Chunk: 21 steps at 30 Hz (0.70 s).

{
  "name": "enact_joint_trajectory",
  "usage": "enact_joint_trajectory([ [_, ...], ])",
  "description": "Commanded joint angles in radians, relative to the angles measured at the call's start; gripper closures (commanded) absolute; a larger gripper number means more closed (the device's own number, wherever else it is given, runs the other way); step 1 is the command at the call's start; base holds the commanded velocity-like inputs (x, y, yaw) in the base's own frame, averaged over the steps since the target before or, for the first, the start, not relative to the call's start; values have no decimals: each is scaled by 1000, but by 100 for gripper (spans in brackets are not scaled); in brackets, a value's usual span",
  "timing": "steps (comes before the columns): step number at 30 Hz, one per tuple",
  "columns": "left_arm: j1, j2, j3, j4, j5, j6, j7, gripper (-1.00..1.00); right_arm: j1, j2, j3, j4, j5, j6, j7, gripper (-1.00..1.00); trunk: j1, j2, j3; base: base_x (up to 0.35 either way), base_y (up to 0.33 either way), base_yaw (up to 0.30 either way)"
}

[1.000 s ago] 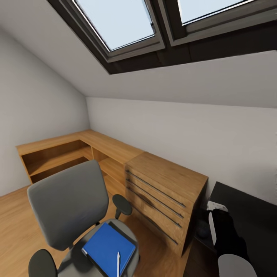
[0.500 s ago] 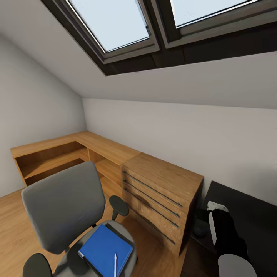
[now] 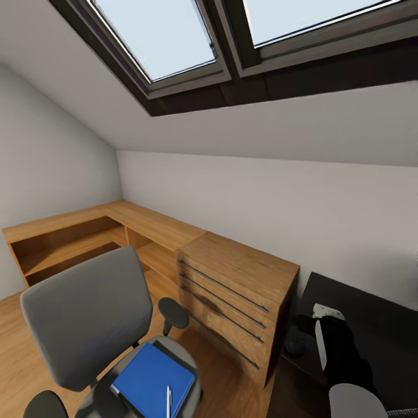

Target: In the bedroom, organize the workspace by keeping the computer under the desk, ensuring the monitor is on the desk, placing the keyboard on the desk next to the monitor, placing the mouse on the desk next to the keyboard, moving the folder from the swivel chair onto the desk next to the mouse, stacking the notebook on top of the folder with the pen on top of the notebook, and positioning the swivel chair next to the desk.

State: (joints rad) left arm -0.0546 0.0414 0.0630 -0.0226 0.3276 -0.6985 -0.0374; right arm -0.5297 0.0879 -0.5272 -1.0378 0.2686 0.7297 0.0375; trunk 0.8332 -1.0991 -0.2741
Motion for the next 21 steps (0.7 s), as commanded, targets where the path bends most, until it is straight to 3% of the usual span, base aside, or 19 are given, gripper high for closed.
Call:
enact_joint_trajectory([
  [1,-1,0,6,0,-1,-3,-4,-100,-1,1,-3,-1,6,4,4,-100,0,-1,-1,0,0,-32],
  [21,-1,2,5,1,-1,-4,-3,-100,-1,4,-2,-1,3,1,5,-100,0,-1,0,0,0,-5],
])
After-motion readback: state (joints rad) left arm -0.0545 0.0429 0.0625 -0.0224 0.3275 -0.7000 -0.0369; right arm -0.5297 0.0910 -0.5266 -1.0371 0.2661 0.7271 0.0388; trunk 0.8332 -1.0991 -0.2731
